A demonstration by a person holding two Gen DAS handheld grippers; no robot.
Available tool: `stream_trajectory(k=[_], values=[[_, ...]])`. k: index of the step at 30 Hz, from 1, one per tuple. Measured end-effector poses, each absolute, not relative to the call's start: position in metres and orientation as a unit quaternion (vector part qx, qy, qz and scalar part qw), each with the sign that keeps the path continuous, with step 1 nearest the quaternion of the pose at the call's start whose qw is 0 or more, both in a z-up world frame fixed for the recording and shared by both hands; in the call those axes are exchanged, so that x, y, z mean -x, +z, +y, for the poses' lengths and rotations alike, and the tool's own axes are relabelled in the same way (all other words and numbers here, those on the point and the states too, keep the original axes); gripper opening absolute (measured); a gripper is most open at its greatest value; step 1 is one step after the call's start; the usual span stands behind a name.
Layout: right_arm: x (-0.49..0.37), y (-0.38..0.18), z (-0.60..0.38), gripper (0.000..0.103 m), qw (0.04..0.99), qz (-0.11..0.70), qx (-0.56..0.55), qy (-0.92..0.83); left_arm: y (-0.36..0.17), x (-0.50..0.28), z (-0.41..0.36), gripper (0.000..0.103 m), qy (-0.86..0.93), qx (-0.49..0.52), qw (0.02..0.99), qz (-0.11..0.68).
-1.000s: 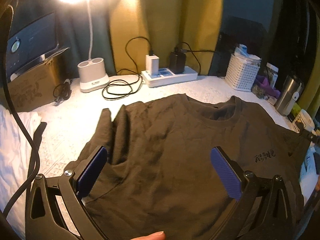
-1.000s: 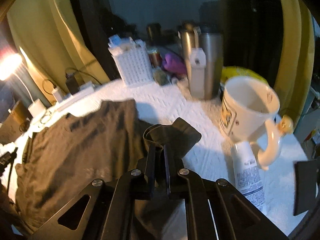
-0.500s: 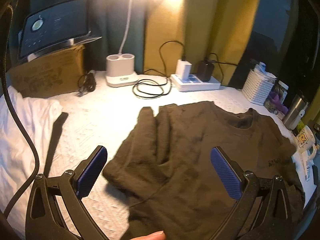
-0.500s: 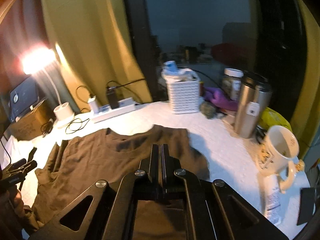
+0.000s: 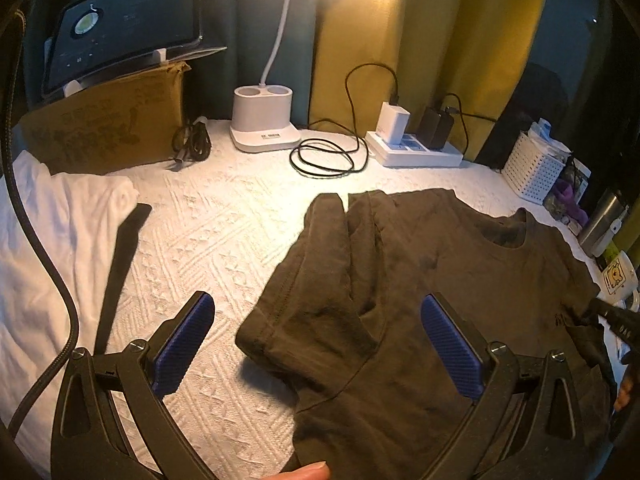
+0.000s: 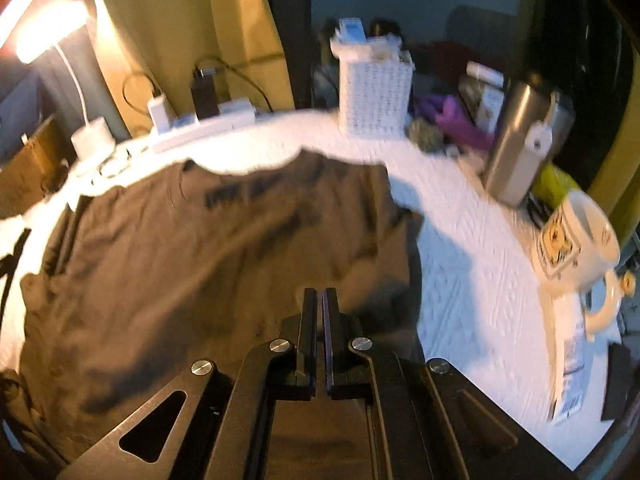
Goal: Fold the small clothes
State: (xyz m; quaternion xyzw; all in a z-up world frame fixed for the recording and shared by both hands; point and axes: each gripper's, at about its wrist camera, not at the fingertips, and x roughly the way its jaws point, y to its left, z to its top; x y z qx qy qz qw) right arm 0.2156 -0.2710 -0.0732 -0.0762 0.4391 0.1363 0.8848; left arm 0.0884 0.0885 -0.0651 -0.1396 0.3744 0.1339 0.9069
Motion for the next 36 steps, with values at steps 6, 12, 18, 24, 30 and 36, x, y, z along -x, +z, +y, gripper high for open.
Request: stream_trajectory(k=[6,12,18,24,30,36], values=[[-0.21,-0.097,-0.293,0.003,0.873,0.465,0.097,0.106,-0.066,-0.088,0.077,0.102,0.128,0.132,0.907,0.38],[-0.201,-0.1,-0.304,0.003,0.873,0.46,0.129,0.103,-0.065,-0.089,0.062,0.102,0.127,0.122,0.906,0.386],[-0.196,-0.076,-0.323,0.003,0.893,0.417,0.152,0.072,-0.058,-0.09,0.049,0.102,0.127,0.11,0.908,0.384],[-0.21,-0.111,-0.34,0.005,0.881,0.432,0.184,0.049,-0.056,-0.094,0.039,0.102,0.132,0.097,0.907,0.388],[-0.22,-0.106,-0.369,0.006,0.883,0.454,0.093,0.075,-0.056,-0.098,0.029,0.102,0.132,0.088,0.905,0.396],[-0.231,-0.076,-0.358,0.006,0.896,0.421,0.008,0.143,-0.054,-0.097,0.036,0.102,0.135,0.08,0.905,0.396]])
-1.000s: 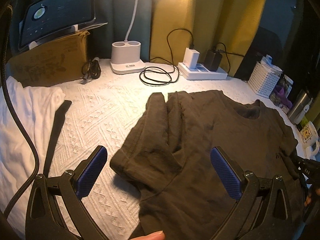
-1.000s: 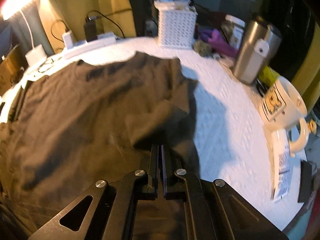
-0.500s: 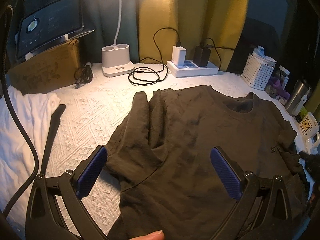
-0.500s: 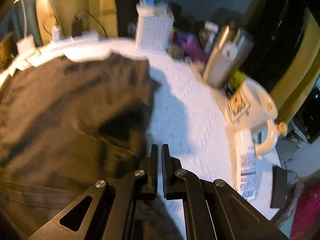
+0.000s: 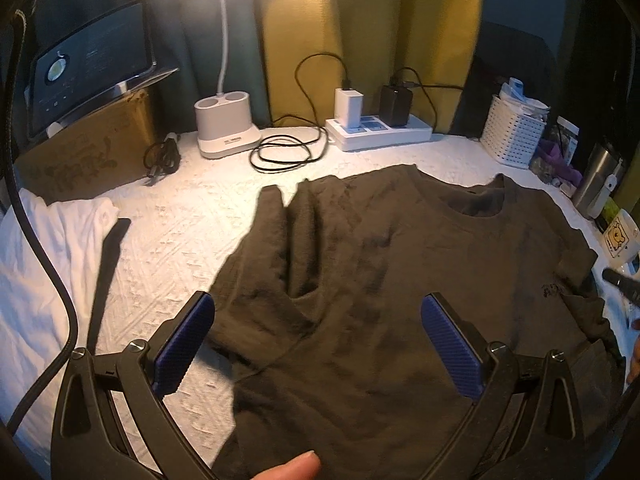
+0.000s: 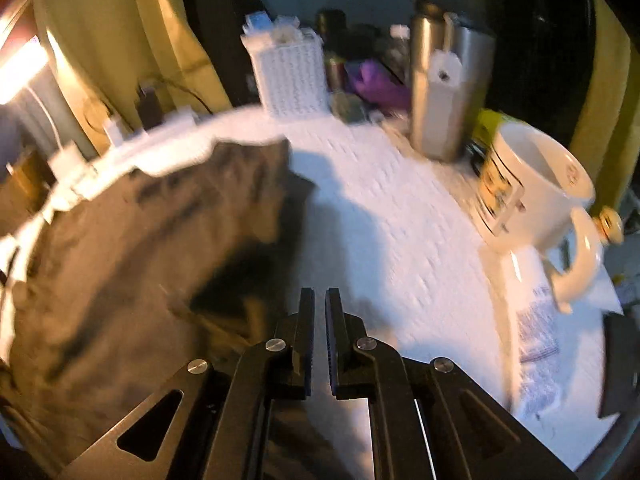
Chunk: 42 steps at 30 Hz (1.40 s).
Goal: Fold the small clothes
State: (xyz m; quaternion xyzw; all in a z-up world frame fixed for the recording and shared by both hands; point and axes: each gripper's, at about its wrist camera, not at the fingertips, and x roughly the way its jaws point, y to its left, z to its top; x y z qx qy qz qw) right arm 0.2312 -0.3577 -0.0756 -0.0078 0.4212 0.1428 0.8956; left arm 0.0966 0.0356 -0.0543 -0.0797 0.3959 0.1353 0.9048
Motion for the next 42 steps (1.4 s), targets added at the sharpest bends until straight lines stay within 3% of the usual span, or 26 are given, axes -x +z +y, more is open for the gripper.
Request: stream_trajectory(k=[15,19,21,22,23,24,25,26,29,32,40,41,42], values=[[-0.265,-0.09,-0.311,0.006,0.878,0.455,0.005,0.149,-0.094,-0.127,0.144,0.1,0.12,0.107,0.889,0.429],[-0.271,-0.099,-0.291,0.006,0.87,0.465,0.006,0.164,-0.118,-0.145,0.145,0.072,0.075,0.116,0.877,0.46],[-0.272,-0.102,-0.284,0.008,0.868,0.466,0.002,0.17,-0.12,-0.144,0.137,0.068,0.07,0.087,0.885,0.452],[-0.272,-0.103,-0.281,0.011,0.869,0.464,0.0,0.171,-0.12,-0.144,0.135,0.059,0.07,0.077,0.887,0.45],[-0.272,-0.103,-0.279,0.023,0.869,0.463,-0.004,0.174,-0.119,-0.141,0.134,0.04,0.069,0.071,0.89,0.445],[-0.273,-0.103,-0.275,0.049,0.866,0.463,-0.015,0.188,-0.119,-0.139,0.135,0.033,0.072,0.069,0.892,0.441],[-0.273,-0.104,-0.271,0.068,0.862,0.465,-0.023,0.203,-0.119,-0.135,0.136,0.022,0.069,0.075,0.894,0.435],[-0.274,-0.107,-0.264,0.103,0.853,0.474,-0.026,0.216,-0.12,-0.132,0.138,0.011,0.063,0.082,0.896,0.433],[-0.269,-0.113,-0.24,0.103,0.857,0.473,0.03,0.202,-0.117,-0.122,0.14,0.004,0.082,0.083,0.9,0.419],[-0.269,-0.108,-0.241,0.103,0.856,0.475,0.009,0.203,-0.113,-0.107,0.149,0.001,0.11,0.1,0.902,0.405],[-0.253,-0.077,-0.27,0.103,0.883,0.435,0.023,0.174,-0.099,-0.079,0.162,0.001,0.133,0.12,0.907,0.38],[-0.25,-0.076,-0.274,0.102,0.886,0.431,0.026,0.17,-0.097,-0.078,0.161,0.001,0.132,0.122,0.909,0.377],[-0.249,-0.077,-0.277,0.095,0.886,0.43,0.027,0.169,-0.095,-0.077,0.161,0.001,0.132,0.125,0.91,0.374]])
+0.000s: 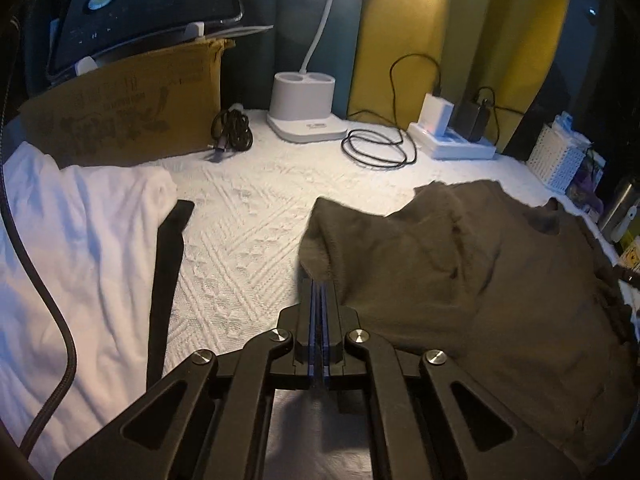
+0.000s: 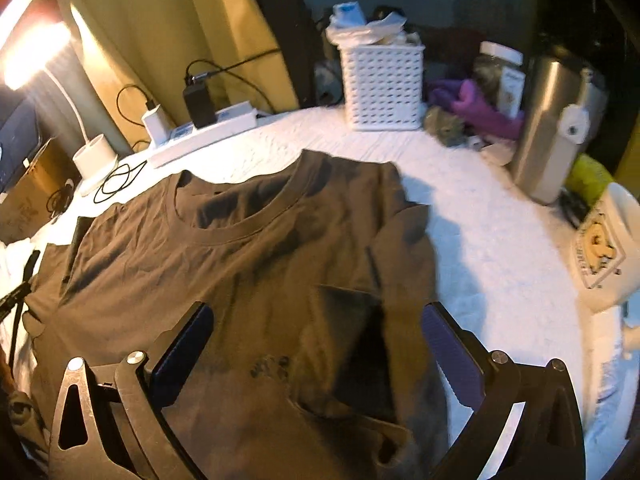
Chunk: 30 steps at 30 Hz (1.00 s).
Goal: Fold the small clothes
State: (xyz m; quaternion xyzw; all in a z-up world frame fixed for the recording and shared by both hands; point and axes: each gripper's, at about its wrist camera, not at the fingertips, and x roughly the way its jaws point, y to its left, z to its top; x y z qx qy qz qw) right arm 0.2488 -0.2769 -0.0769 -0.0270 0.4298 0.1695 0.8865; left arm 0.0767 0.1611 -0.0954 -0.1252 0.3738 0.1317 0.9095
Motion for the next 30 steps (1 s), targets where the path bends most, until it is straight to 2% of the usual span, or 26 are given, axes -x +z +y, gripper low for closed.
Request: stream_trajectory(k=[1,2,3,5,7,8,9,12,17,23,30], values=[[-0.248,-0.078,-0.28,0.086,0.885,0.432,0.027,0.173,-0.094,-0.076,0.161,0.001,0.132,0.13,0.91,0.371],[-0.248,-0.081,-0.282,0.065,0.881,0.438,0.027,0.176,-0.093,-0.075,0.161,0.001,0.131,0.133,0.91,0.37],[-0.249,-0.084,-0.281,0.053,0.878,0.443,0.03,0.176,-0.093,-0.074,0.16,0.001,0.129,0.136,0.911,0.368],[-0.251,-0.088,-0.275,0.046,0.876,0.443,0.035,0.187,-0.092,-0.074,0.159,0.001,0.126,0.138,0.911,0.367],[-0.255,-0.095,-0.268,0.034,0.872,0.445,0.039,0.198,-0.092,-0.073,0.158,0.001,0.122,0.14,0.912,0.366],[-0.258,-0.099,-0.265,0.017,0.87,0.449,0.042,0.198,-0.091,-0.072,0.157,0.001,0.12,0.144,0.912,0.365],[-0.261,-0.102,-0.263,0.011,0.869,0.451,0.041,0.198,-0.091,-0.072,0.157,0.001,0.119,0.147,0.912,0.363],[-0.266,-0.098,-0.255,0.005,0.868,0.447,0.032,0.214,-0.09,-0.07,0.159,0.001,0.114,0.158,0.913,0.359],[-0.259,-0.085,-0.23,0.005,0.864,0.439,0.043,0.244,-0.087,-0.063,0.161,0.001,0.108,0.172,0.913,0.353],[-0.251,-0.103,-0.228,0.005,0.856,0.461,0.066,0.222,-0.087,-0.055,0.159,0.001,0.1,0.192,0.91,0.353],[-0.231,-0.09,-0.237,0.006,0.867,0.439,0.081,0.222,-0.038,-0.06,0.132,0.001,0.054,0.174,0.935,0.305]])
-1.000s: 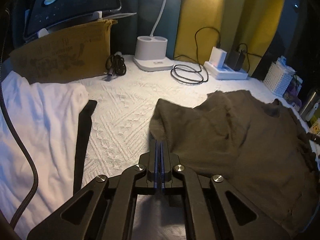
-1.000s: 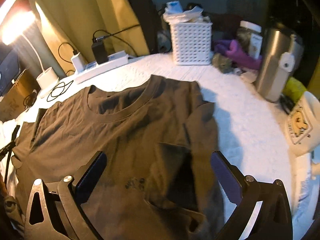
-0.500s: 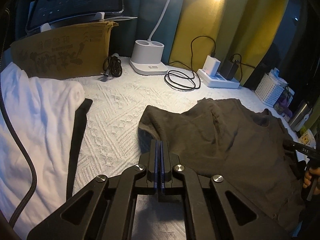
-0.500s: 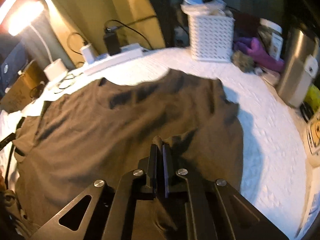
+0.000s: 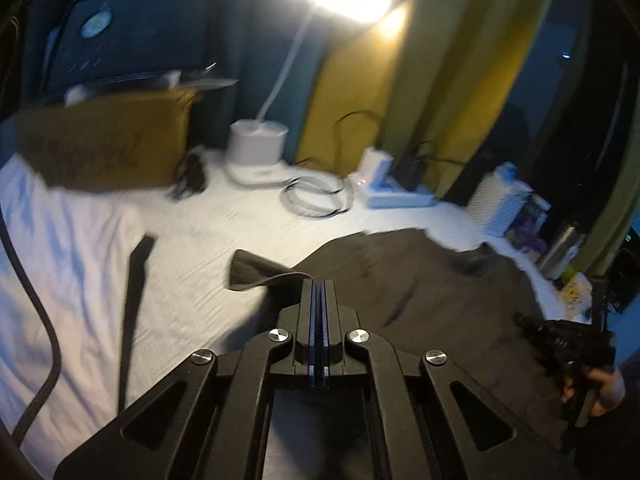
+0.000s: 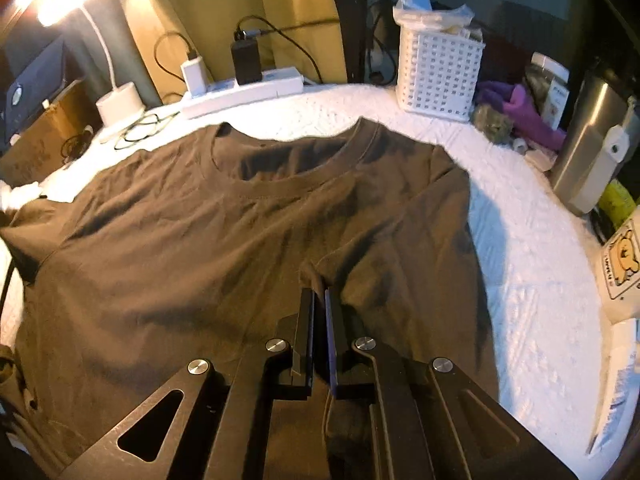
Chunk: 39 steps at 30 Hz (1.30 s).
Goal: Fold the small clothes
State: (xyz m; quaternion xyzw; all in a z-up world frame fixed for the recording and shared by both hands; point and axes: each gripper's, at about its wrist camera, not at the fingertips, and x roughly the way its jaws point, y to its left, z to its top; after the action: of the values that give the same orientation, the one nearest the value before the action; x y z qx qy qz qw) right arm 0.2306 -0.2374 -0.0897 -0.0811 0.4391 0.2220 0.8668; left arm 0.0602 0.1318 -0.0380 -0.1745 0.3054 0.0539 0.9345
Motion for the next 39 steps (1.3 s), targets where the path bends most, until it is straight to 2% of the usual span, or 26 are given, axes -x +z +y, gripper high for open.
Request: stream_trajectory(k=[6,11,17,22,24,25,26,28,30,31,32,33,34,35,39], values=[[-0.219,-0.068,-0.263,0.006,0.884,0.41,0.066,0.213,-0.028,-0.088,0.08,0.001,-0.006,0.138,0.938,0.318],[-0.217,-0.063,-0.294,0.006,0.896,0.398,0.068,0.183,-0.042,-0.114,0.035,0.001,-0.049,0.111,0.927,0.354],[-0.224,-0.085,-0.33,0.006,0.894,0.416,0.079,0.145,-0.067,-0.135,-0.003,0.001,-0.072,0.089,0.909,0.4],[-0.232,-0.109,-0.347,0.007,0.888,0.435,0.091,0.117,-0.072,-0.135,-0.005,0.003,-0.07,0.106,0.893,0.431],[-0.232,-0.11,-0.348,0.01,0.889,0.433,0.093,0.115,-0.07,-0.128,0.001,0.008,-0.063,0.111,0.892,0.433],[-0.232,-0.11,-0.349,0.01,0.89,0.432,0.094,0.114,-0.067,-0.123,0.006,0.019,-0.058,0.114,0.893,0.432],[-0.233,-0.11,-0.349,0.01,0.89,0.431,0.095,0.114,-0.064,-0.117,0.012,0.035,-0.051,0.117,0.894,0.429],[-0.232,-0.11,-0.349,0.01,0.891,0.429,0.098,0.114,-0.059,-0.107,0.026,0.05,-0.042,0.127,0.896,0.423],[-0.232,-0.11,-0.349,0.012,0.891,0.43,0.101,0.11,-0.054,-0.099,0.04,0.051,-0.029,0.134,0.897,0.42],[-0.232,-0.11,-0.348,0.017,0.892,0.428,0.111,0.096,-0.051,-0.095,0.049,0.051,-0.019,0.136,0.899,0.415],[-0.232,-0.109,-0.347,0.041,0.894,0.424,0.123,0.076,-0.049,-0.092,0.058,0.053,-0.009,0.14,0.901,0.41],[-0.231,-0.109,-0.349,0.079,0.896,0.419,0.139,0.044,-0.049,-0.091,0.068,0.055,0.002,0.145,0.902,0.406],[-0.233,-0.109,-0.354,0.095,0.896,0.419,0.143,0.02,-0.051,-0.092,0.075,0.061,0.012,0.151,0.902,0.405],[-0.234,-0.112,-0.361,0.103,0.893,0.43,0.126,0.027,-0.054,-0.095,0.083,0.068,0.019,0.159,0.9,0.404],[-0.234,-0.112,-0.369,0.103,0.891,0.439,0.105,0.041,-0.078,-0.119,0.105,0.072,0.044,0.171,0.886,0.429]])
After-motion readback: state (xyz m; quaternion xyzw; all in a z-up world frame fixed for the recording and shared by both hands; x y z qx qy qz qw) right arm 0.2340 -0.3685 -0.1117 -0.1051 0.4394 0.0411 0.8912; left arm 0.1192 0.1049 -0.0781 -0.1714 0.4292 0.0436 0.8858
